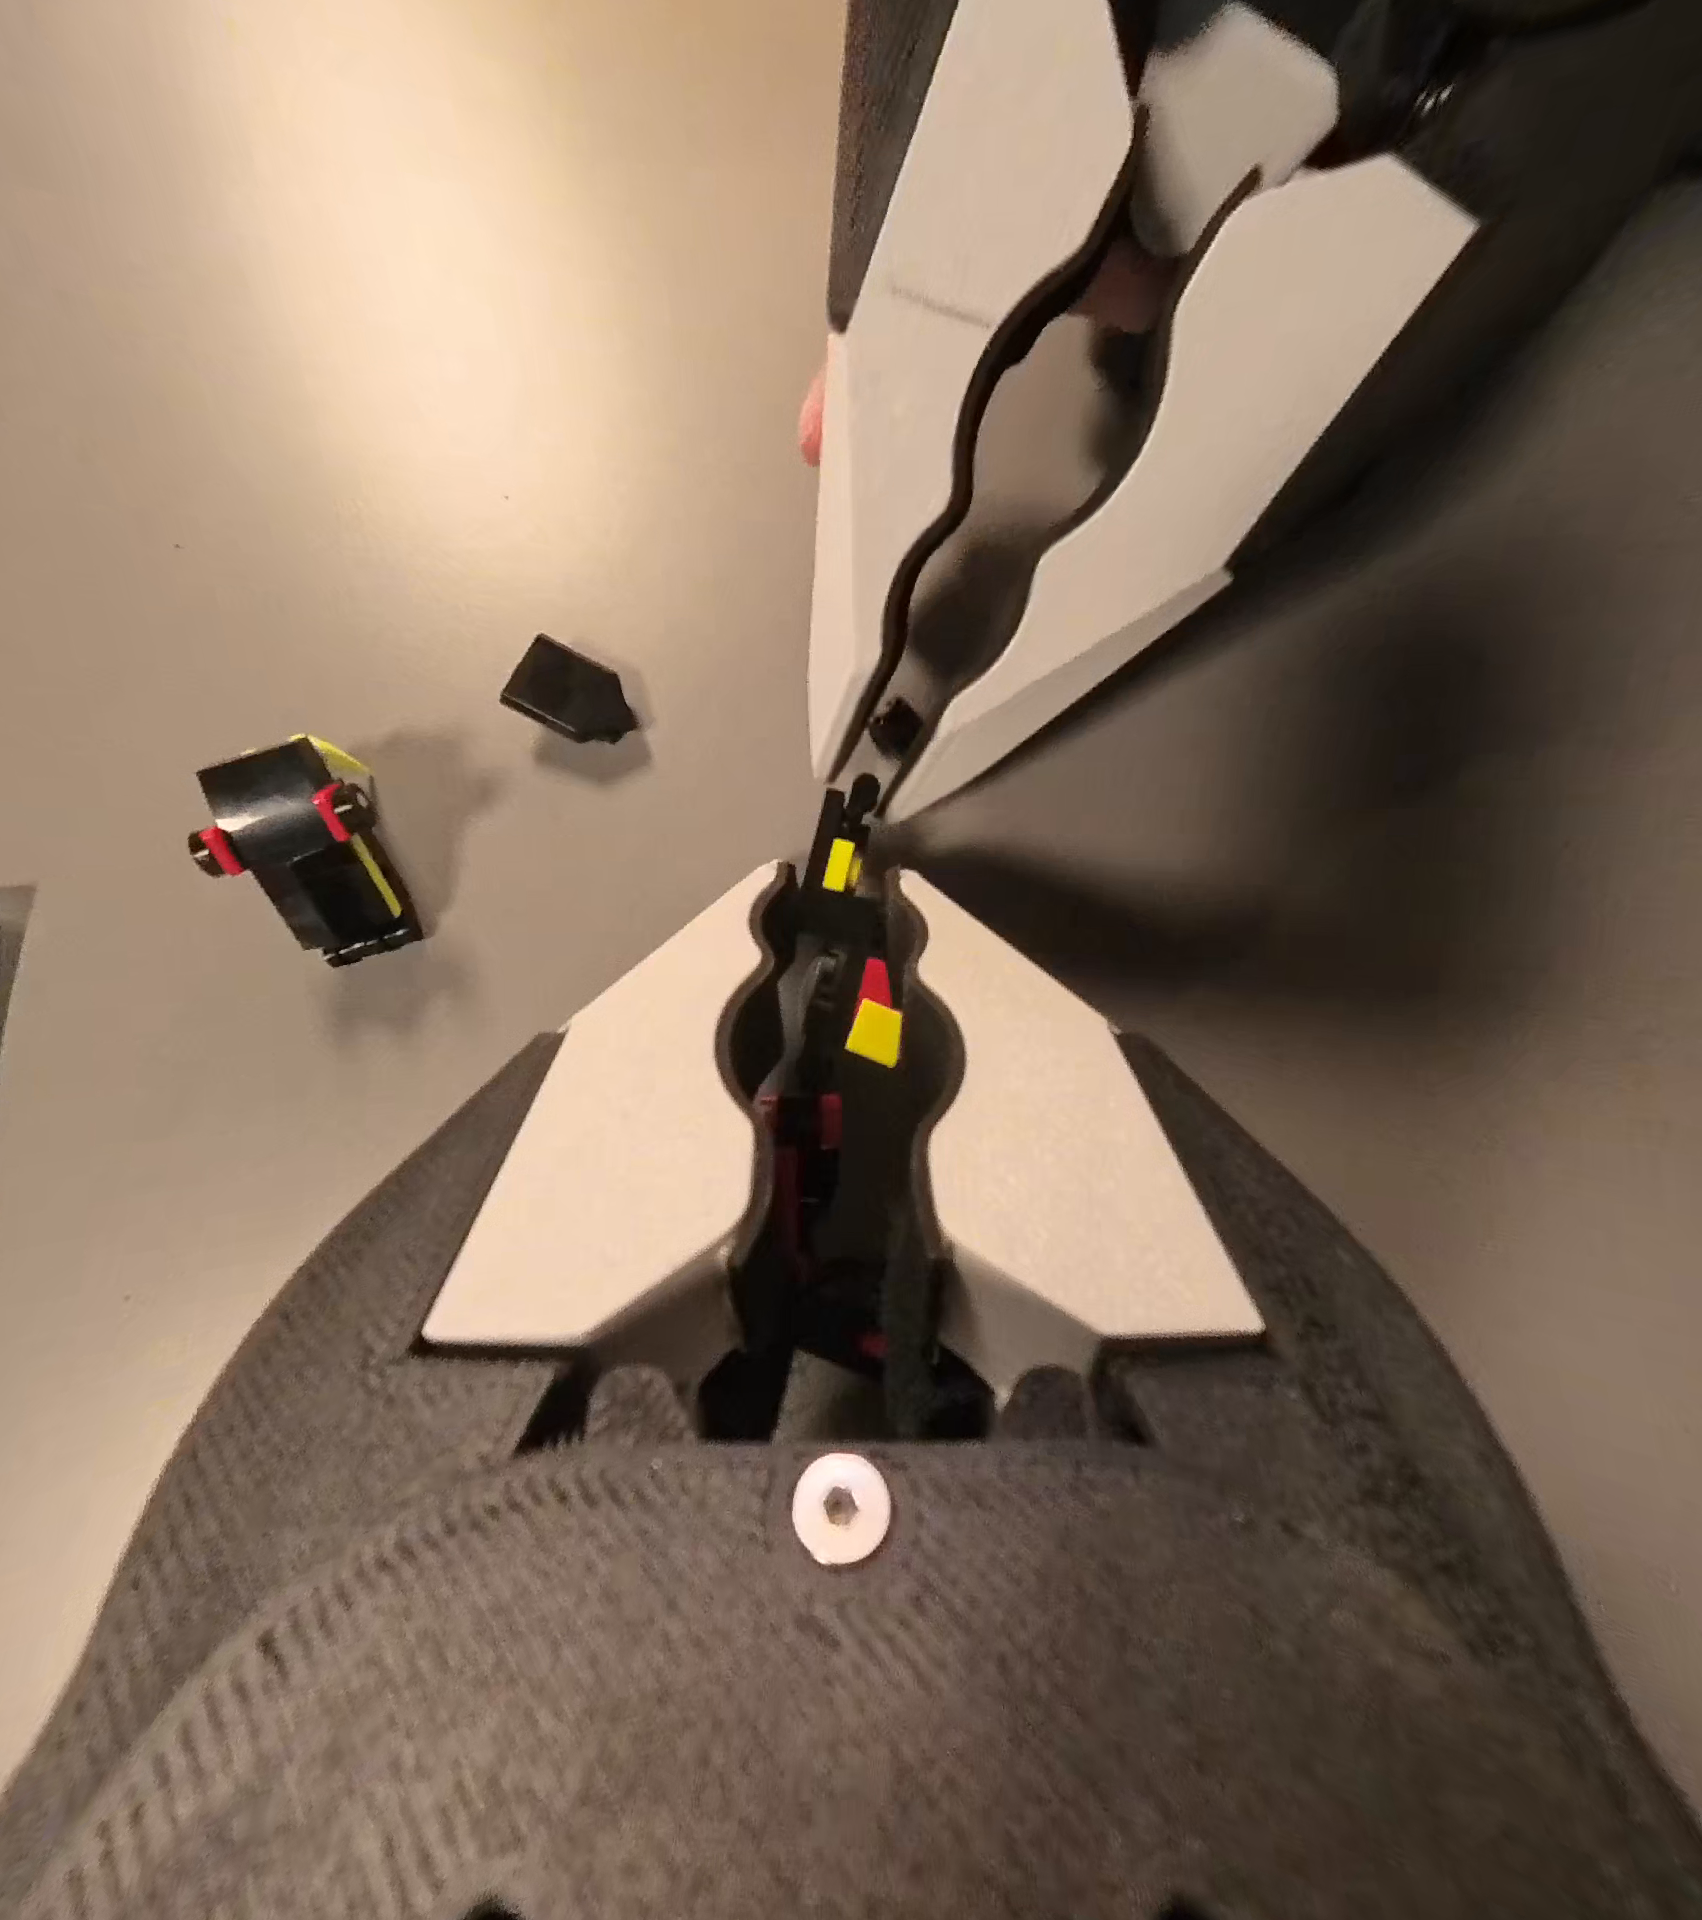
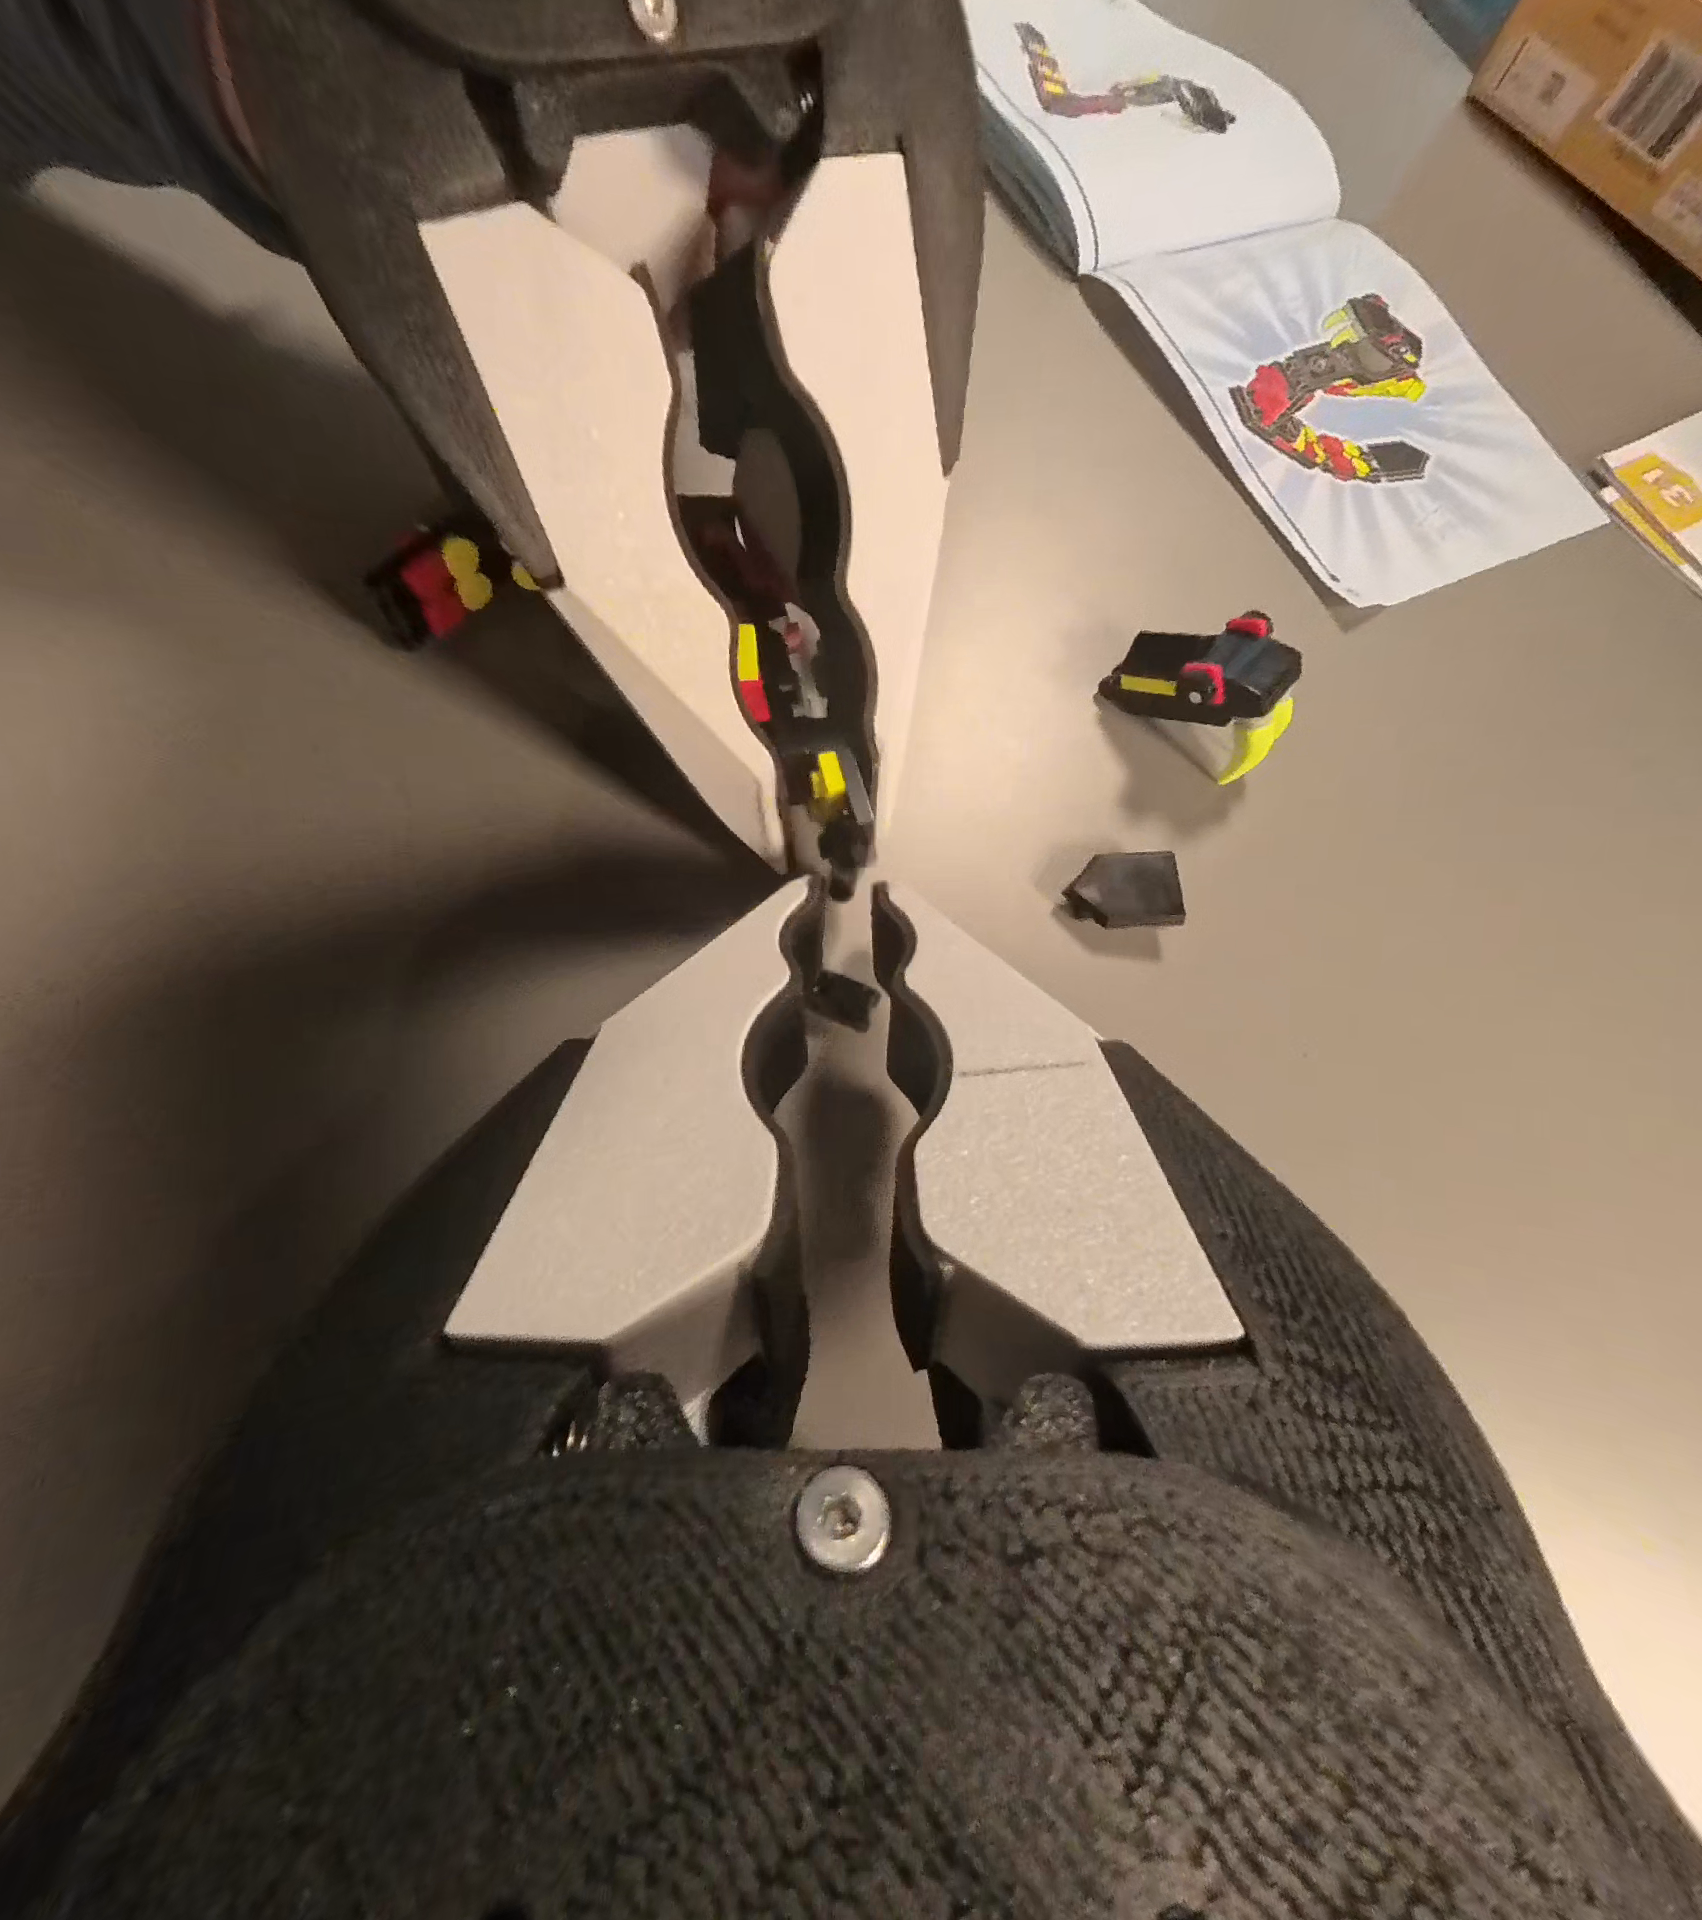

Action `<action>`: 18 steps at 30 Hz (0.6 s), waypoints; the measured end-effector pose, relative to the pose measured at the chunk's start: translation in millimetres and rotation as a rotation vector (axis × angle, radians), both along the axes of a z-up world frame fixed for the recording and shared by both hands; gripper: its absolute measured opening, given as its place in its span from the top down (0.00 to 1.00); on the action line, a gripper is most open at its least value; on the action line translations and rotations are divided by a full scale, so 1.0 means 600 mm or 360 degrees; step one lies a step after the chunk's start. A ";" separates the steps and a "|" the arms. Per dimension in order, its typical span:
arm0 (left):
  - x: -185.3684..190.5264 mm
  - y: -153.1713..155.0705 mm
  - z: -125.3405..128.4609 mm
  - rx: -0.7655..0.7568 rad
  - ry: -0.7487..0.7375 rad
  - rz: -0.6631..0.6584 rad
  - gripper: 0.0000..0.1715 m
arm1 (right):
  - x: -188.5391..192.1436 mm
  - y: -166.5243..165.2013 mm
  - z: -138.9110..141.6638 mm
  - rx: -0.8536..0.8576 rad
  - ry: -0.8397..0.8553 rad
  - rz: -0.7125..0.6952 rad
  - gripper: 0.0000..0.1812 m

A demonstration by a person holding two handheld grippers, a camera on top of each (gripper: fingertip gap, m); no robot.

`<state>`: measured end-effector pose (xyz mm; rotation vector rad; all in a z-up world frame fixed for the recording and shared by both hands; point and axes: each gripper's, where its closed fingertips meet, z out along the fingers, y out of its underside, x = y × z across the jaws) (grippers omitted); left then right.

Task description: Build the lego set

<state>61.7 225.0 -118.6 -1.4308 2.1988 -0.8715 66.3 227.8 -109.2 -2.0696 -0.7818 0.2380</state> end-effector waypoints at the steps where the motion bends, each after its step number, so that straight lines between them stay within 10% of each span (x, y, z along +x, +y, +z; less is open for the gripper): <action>1: 0.000 0.000 0.000 0.0016 -0.0010 -0.0013 0.91 | -0.002 0.001 0.001 0.0008 0.0002 0.0007 0.98; 13: 0.002 0.004 -0.001 -0.0054 0.0019 0.0078 0.91 | -0.007 -0.005 0.005 0.0552 -0.0846 0.0128 0.99; 18: 0.003 0.003 0.000 -0.0129 0.0041 0.0091 0.91 | 0.025 -0.008 0.004 0.0177 -0.0339 -0.0096 0.99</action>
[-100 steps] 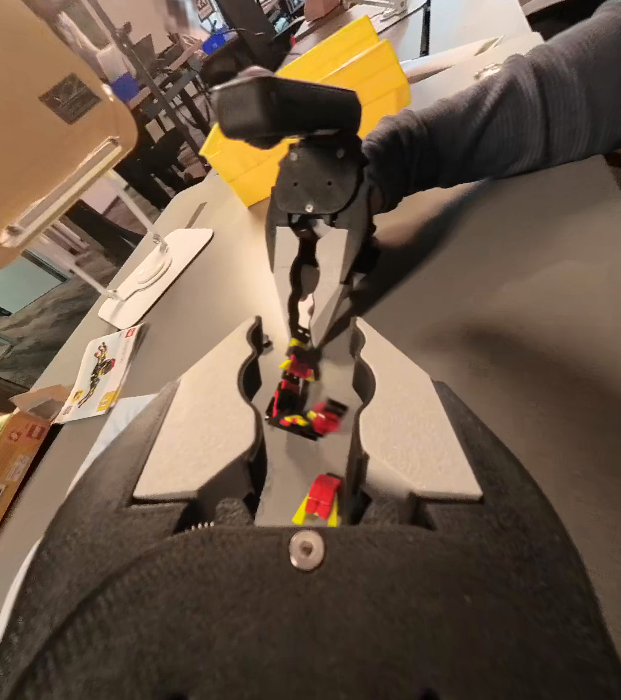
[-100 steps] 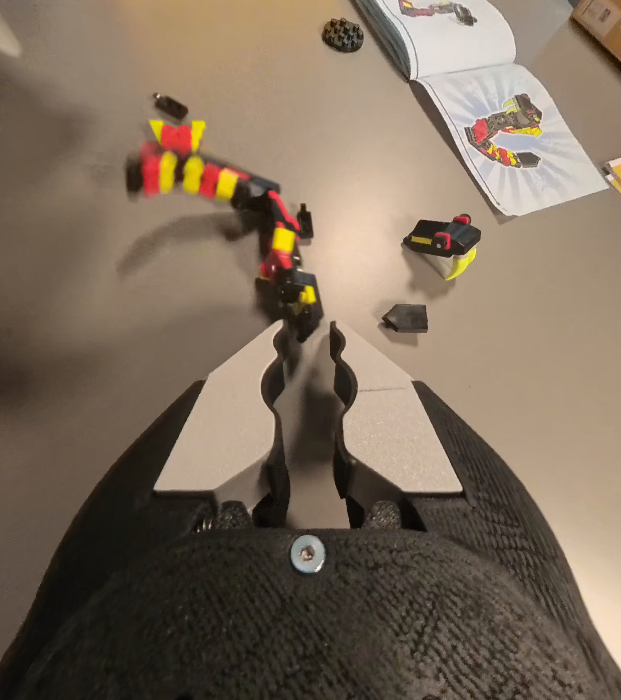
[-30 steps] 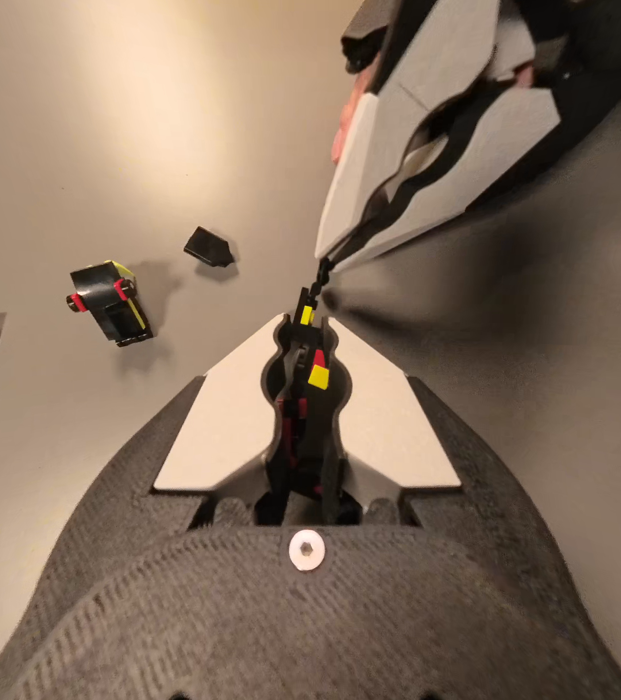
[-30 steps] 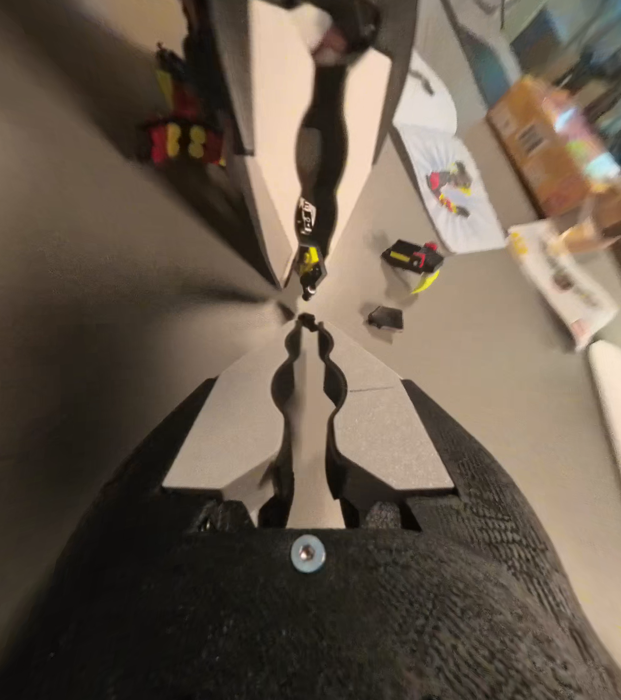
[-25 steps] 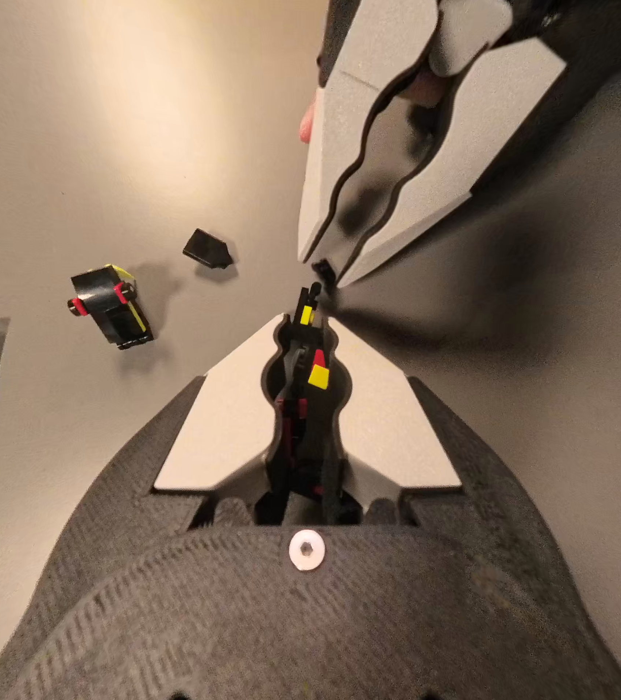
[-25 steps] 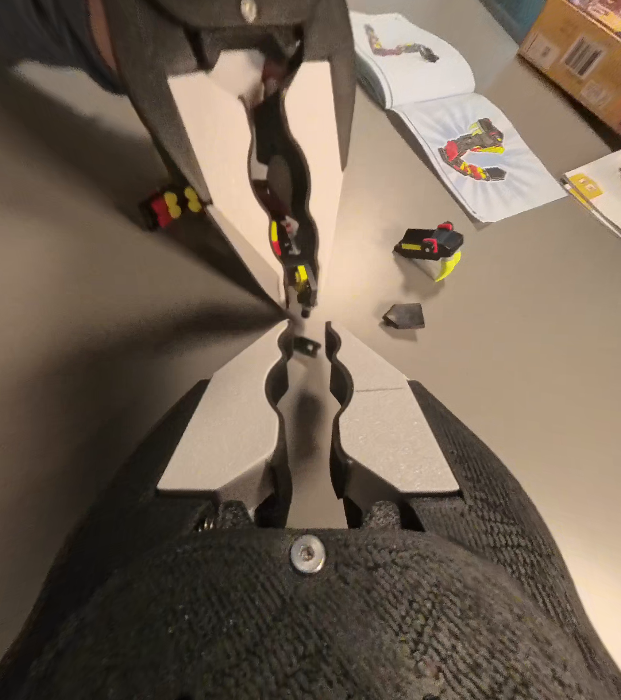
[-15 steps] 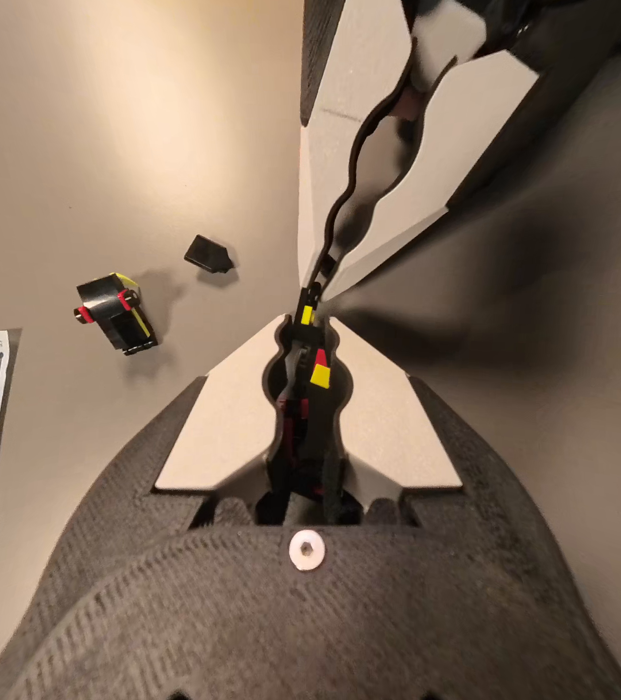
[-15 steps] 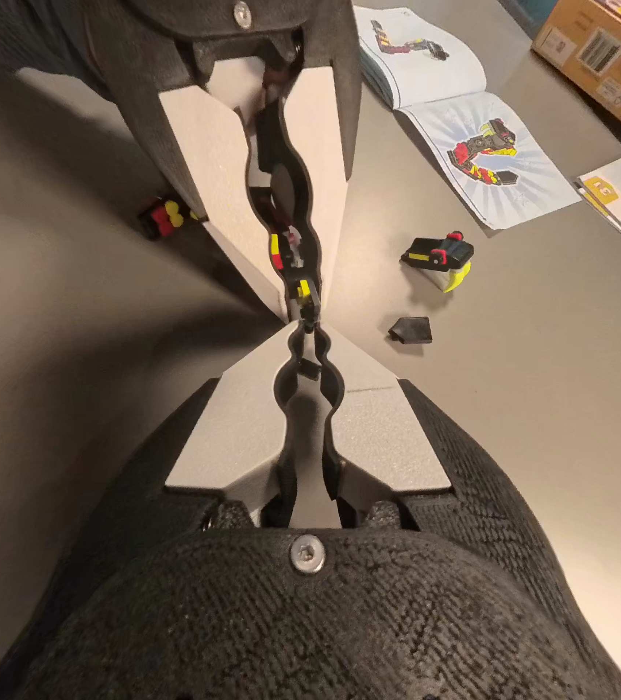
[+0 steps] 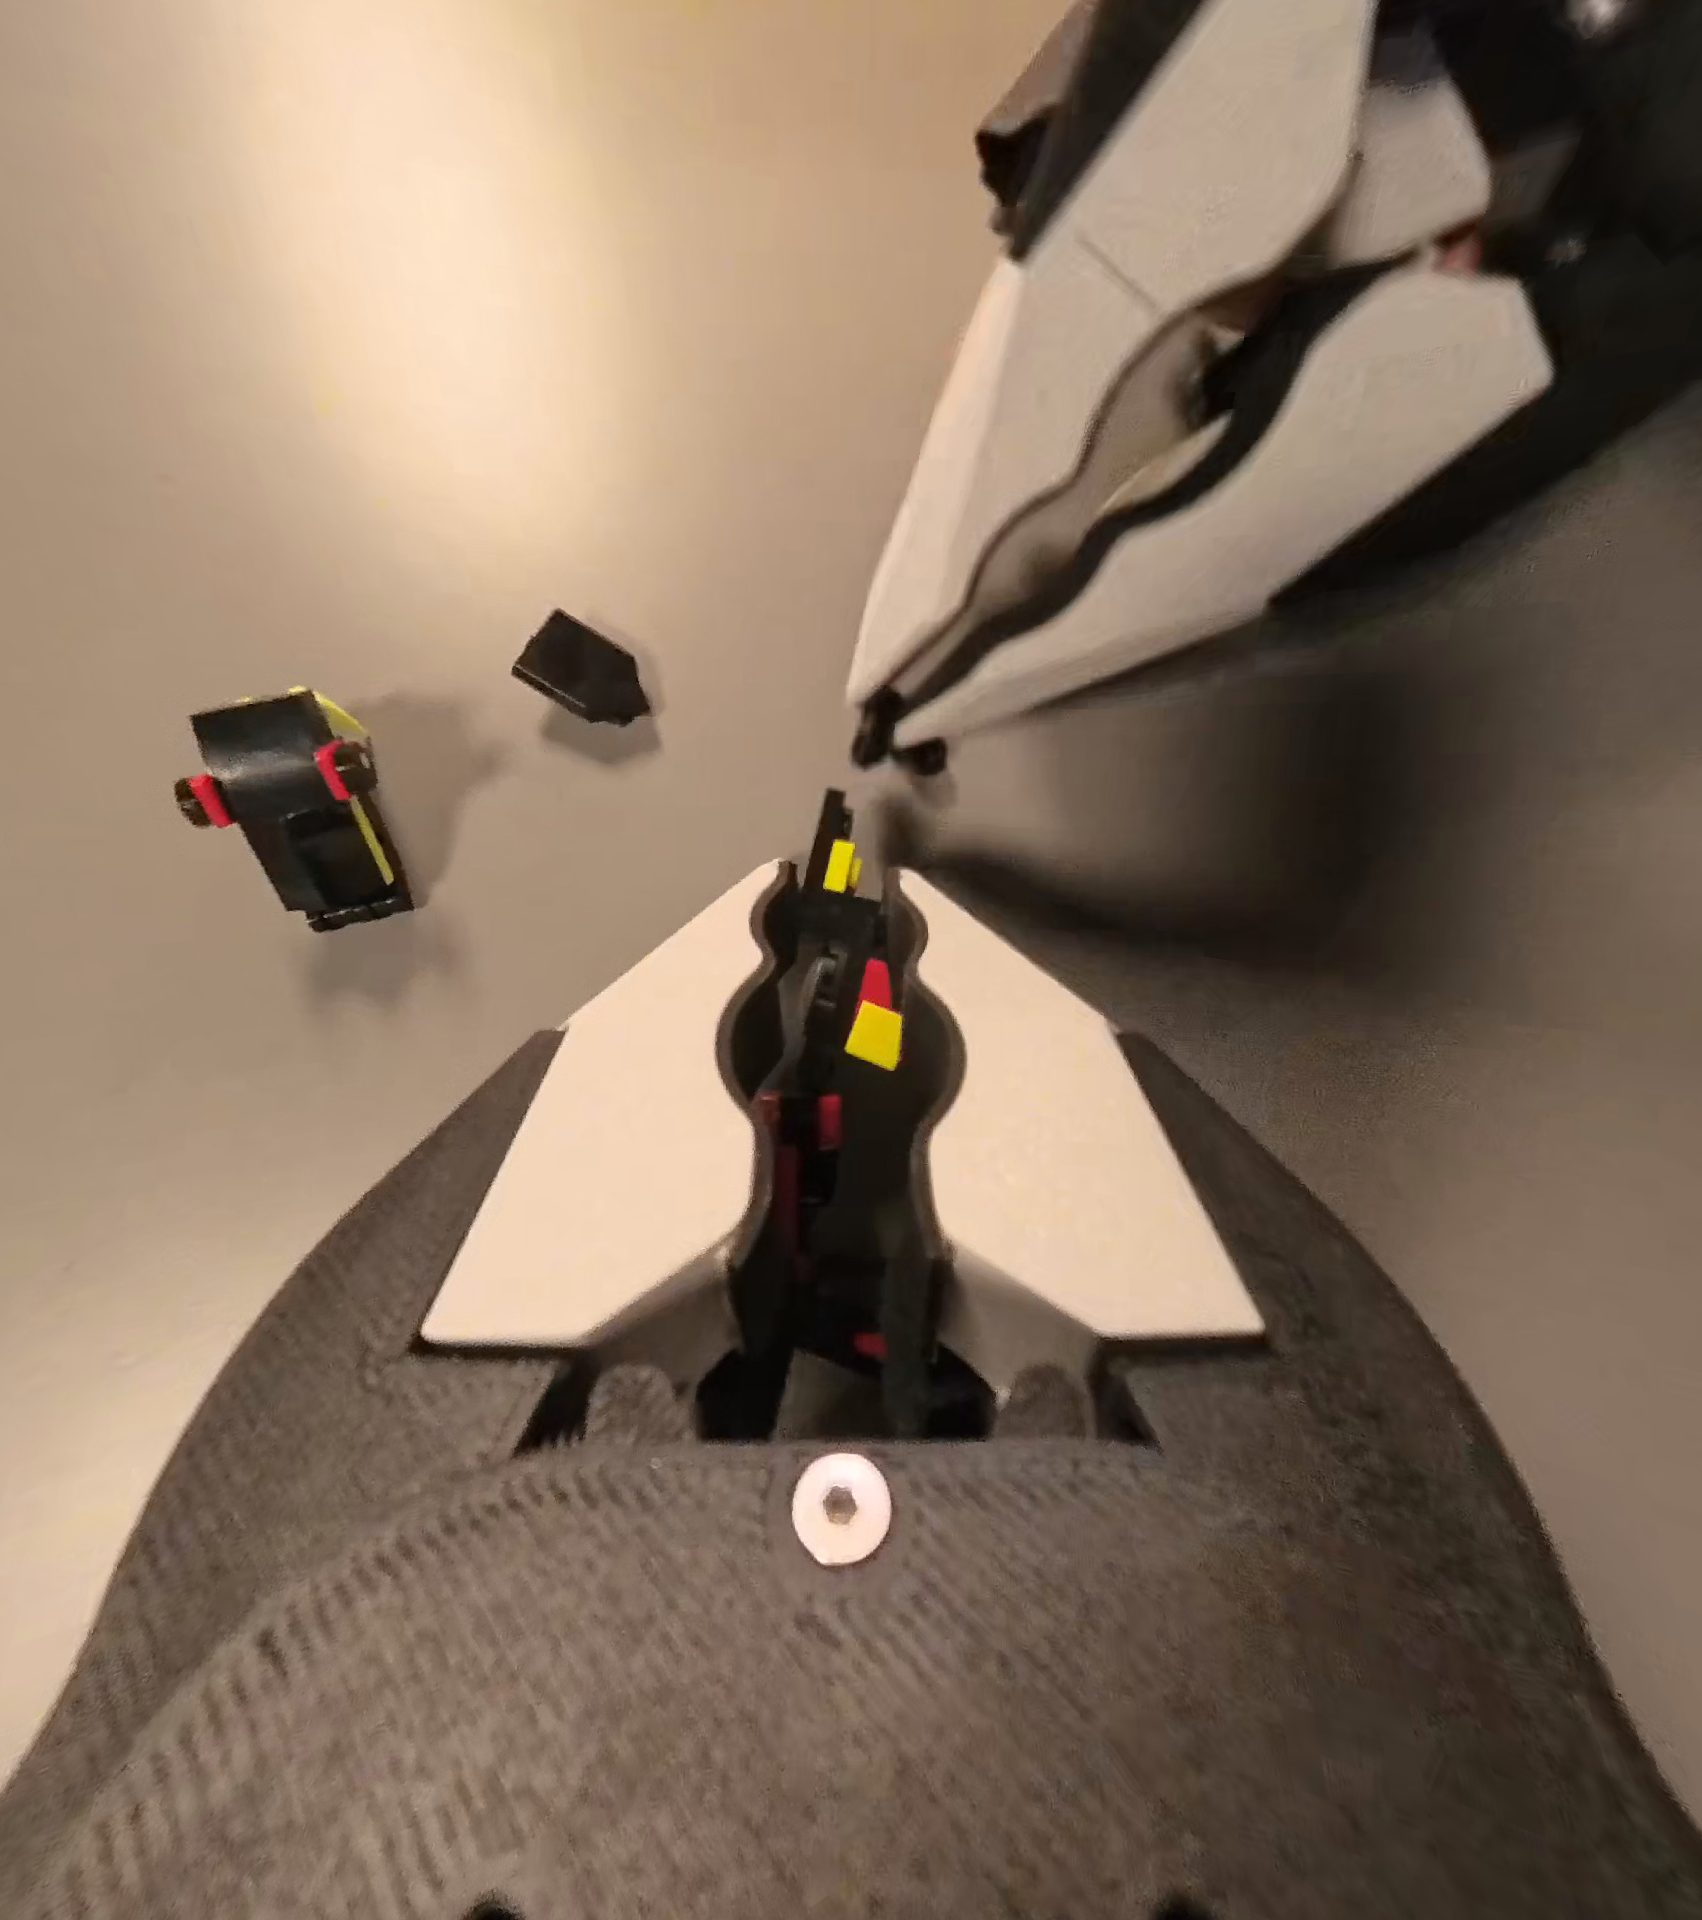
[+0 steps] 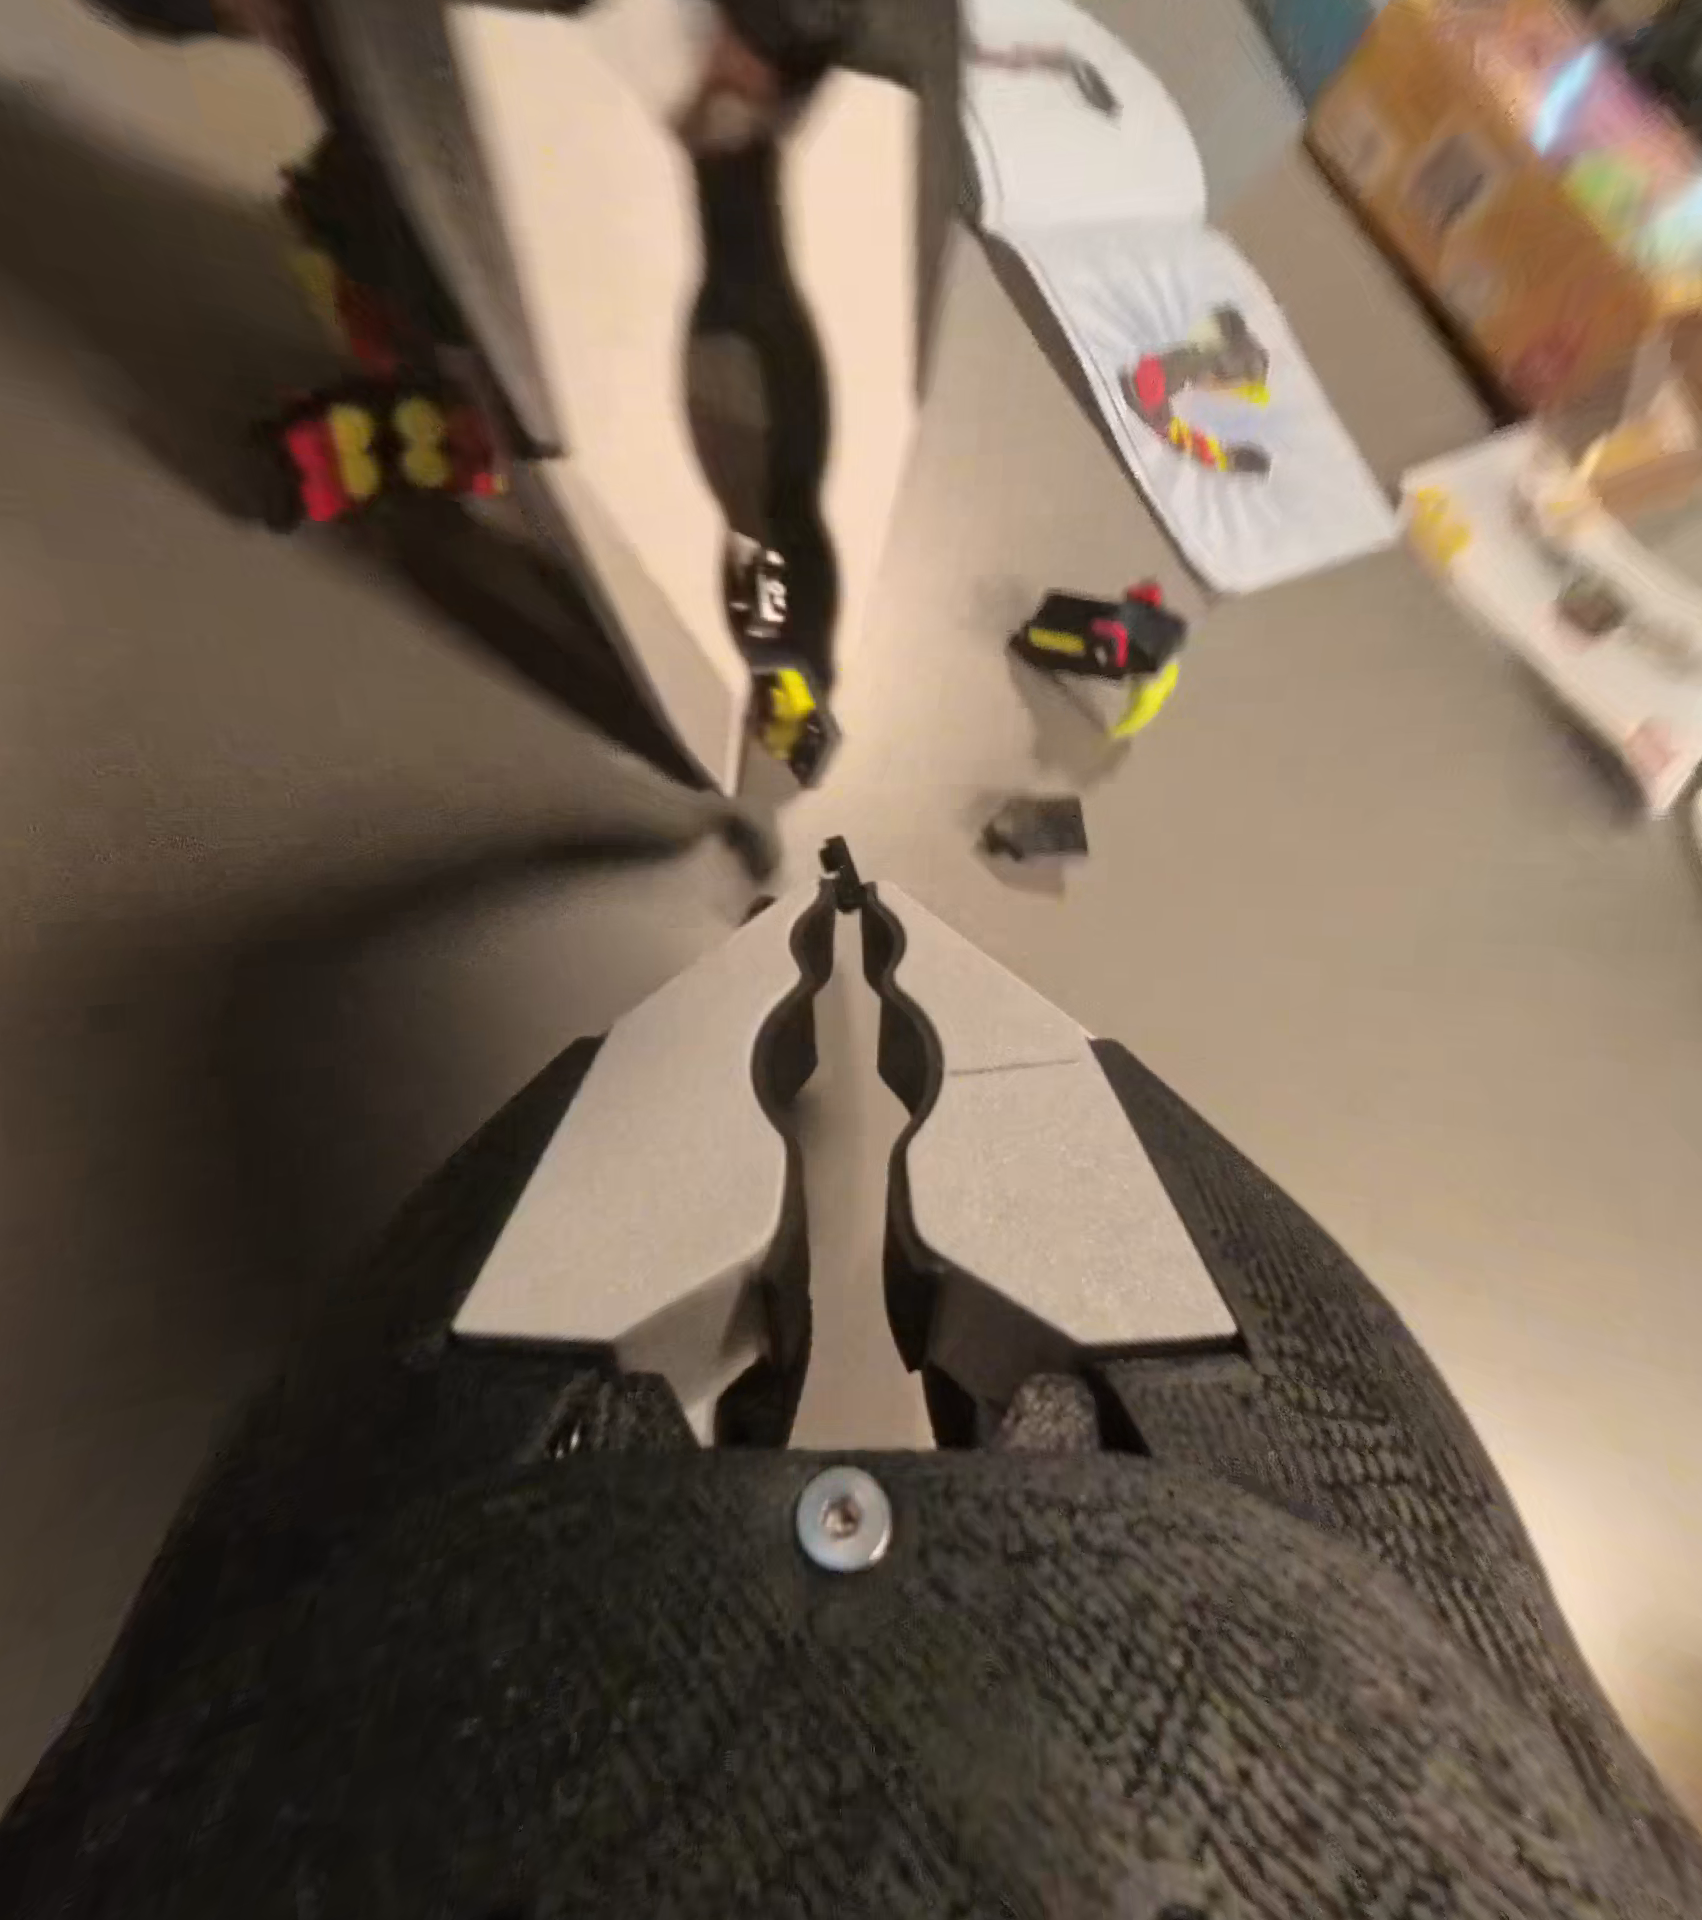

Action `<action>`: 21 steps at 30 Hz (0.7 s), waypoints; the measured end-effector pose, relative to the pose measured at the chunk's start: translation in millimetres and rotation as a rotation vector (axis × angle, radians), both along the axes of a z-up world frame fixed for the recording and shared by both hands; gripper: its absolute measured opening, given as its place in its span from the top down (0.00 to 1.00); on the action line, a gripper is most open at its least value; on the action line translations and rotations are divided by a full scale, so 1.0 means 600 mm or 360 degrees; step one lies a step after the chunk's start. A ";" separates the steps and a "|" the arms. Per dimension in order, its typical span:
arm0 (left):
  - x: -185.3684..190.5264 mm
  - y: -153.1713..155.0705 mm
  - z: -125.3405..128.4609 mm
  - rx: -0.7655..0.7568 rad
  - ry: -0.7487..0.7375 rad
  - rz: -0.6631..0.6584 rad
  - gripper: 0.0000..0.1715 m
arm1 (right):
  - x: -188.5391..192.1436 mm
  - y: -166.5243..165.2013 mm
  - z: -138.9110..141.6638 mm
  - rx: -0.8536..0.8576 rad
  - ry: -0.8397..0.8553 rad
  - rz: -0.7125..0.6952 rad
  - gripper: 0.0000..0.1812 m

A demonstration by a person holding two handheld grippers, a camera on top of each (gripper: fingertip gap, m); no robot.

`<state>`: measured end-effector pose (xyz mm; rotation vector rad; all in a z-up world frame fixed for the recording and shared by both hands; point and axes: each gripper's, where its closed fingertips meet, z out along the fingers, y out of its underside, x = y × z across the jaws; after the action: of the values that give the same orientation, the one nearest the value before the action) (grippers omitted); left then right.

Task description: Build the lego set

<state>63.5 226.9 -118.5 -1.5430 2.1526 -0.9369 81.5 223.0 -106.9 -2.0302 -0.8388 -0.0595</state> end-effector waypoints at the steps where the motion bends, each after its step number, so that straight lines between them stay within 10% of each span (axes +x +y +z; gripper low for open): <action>1: 0.000 0.000 0.000 -0.0017 0.0004 0.0002 0.91 | 0.009 -0.001 -0.001 -0.0076 0.0121 -0.0054 0.99; 9: 0.002 0.001 0.000 -0.0028 0.0008 0.0002 0.91 | 0.044 -0.002 0.000 -0.0142 0.0356 -0.0159 0.85; 16: 0.011 0.007 0.021 0.0036 -0.0110 0.0147 0.67 | 0.118 0.019 0.129 0.0880 0.0237 -0.0390 0.86; 21: -0.011 0.005 0.111 0.0079 -0.0487 0.0357 0.62 | 0.117 -0.003 0.177 0.1298 0.0109 -0.0383 0.85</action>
<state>56.9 230.1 -52.1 -1.4714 1.7403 -0.9643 151.6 220.9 -0.5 -1.3333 -0.4132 -0.3987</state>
